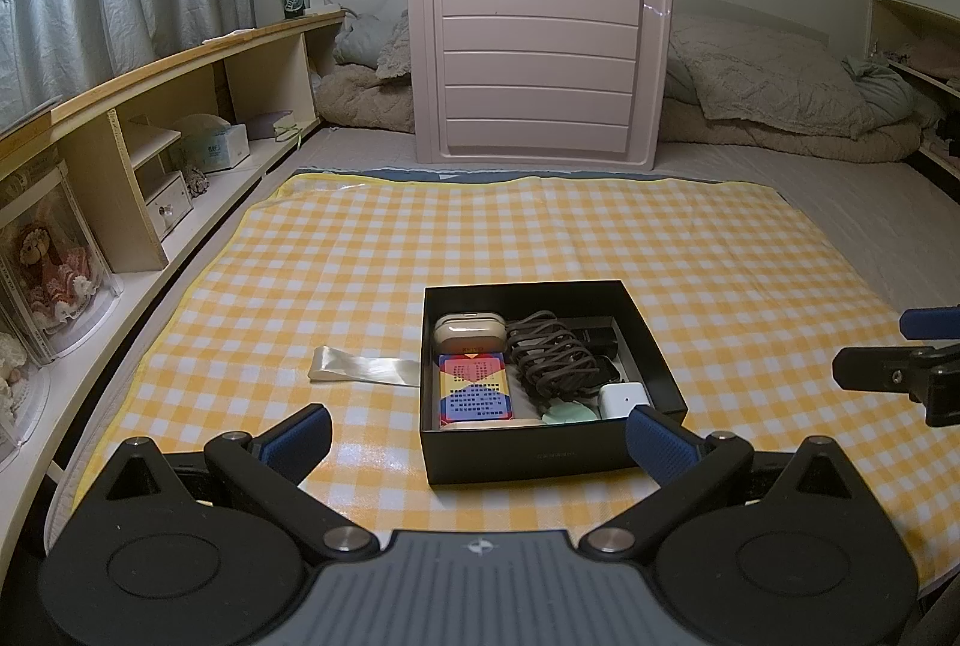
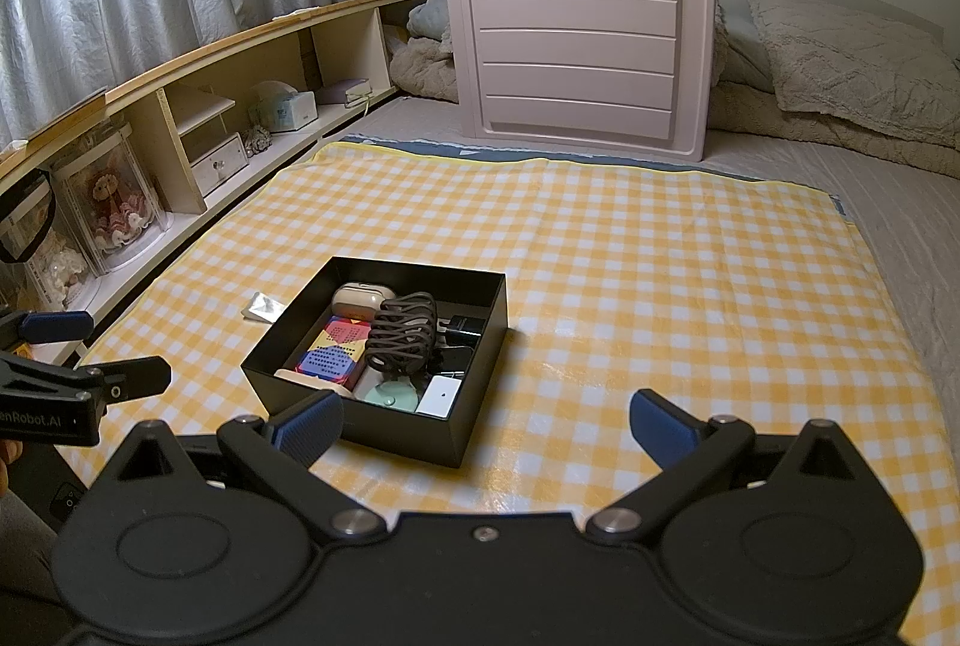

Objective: Organize rigid objects

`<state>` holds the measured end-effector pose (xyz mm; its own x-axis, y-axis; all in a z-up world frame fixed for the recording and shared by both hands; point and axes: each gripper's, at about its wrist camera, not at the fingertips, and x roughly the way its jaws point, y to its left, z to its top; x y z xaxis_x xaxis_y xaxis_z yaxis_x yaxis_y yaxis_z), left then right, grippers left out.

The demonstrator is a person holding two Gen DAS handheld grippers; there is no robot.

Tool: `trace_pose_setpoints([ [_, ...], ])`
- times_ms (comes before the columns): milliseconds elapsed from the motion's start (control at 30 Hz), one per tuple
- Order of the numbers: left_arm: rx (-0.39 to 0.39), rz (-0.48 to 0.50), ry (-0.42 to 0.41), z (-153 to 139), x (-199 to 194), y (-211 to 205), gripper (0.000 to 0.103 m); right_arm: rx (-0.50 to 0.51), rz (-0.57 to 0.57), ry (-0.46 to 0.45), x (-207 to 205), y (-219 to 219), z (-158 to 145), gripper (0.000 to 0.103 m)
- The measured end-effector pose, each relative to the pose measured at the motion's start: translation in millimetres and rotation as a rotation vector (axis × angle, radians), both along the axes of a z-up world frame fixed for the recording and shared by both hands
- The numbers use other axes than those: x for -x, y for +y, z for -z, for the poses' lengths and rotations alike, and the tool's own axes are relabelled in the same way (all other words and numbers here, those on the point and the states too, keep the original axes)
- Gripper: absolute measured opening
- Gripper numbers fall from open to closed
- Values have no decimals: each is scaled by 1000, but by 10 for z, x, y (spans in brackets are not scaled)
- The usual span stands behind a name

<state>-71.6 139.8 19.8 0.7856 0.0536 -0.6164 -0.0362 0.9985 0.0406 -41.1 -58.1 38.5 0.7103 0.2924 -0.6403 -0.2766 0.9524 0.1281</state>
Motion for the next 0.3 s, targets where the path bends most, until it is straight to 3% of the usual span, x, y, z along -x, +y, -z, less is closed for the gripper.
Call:
trace_pose_setpoints([
  [300,2,-1,3,11,10,13,103,0,0,0,-1,-2,1,103],
])
